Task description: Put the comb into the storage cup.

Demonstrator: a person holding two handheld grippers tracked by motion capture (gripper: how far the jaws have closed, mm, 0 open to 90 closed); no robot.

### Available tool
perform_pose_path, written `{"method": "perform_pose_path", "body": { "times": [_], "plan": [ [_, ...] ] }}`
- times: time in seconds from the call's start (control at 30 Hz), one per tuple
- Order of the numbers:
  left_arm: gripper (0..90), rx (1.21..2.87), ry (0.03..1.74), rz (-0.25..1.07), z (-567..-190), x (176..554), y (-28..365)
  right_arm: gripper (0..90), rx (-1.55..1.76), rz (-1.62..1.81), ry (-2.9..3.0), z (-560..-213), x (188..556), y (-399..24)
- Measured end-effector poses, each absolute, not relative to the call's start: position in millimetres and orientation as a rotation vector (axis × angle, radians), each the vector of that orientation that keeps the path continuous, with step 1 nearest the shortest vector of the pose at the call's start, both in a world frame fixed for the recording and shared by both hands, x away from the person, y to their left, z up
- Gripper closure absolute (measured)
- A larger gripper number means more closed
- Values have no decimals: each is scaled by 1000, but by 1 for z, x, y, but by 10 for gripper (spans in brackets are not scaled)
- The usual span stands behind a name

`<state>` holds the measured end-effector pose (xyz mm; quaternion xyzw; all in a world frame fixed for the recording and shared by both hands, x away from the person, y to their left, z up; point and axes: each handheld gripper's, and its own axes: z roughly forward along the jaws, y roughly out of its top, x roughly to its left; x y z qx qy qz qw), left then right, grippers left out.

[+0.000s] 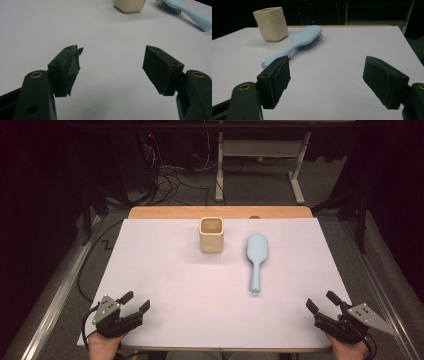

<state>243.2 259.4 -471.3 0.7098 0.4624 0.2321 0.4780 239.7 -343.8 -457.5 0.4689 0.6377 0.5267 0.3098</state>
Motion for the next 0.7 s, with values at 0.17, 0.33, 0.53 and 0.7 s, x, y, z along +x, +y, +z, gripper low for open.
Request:
{"method": "perform_pose_path", "body": {
  "times": [0.17,0.33,0.53,0.7],
  "plan": [
    [301,1732,1132,562,-471,244,259,226,1228,1395,1696,-457,243,-341],
    [300,1734,1128,562,-471,244,258,227,1223,1397,1702,-457,245,-339],
    [300,1735,1128,560,-471,245,258,227,1217,1401,1711,-456,247,-337],
    [301,1734,1126,559,-471,245,258,226,1211,1401,1714,-456,248,-335]
  ]
}}
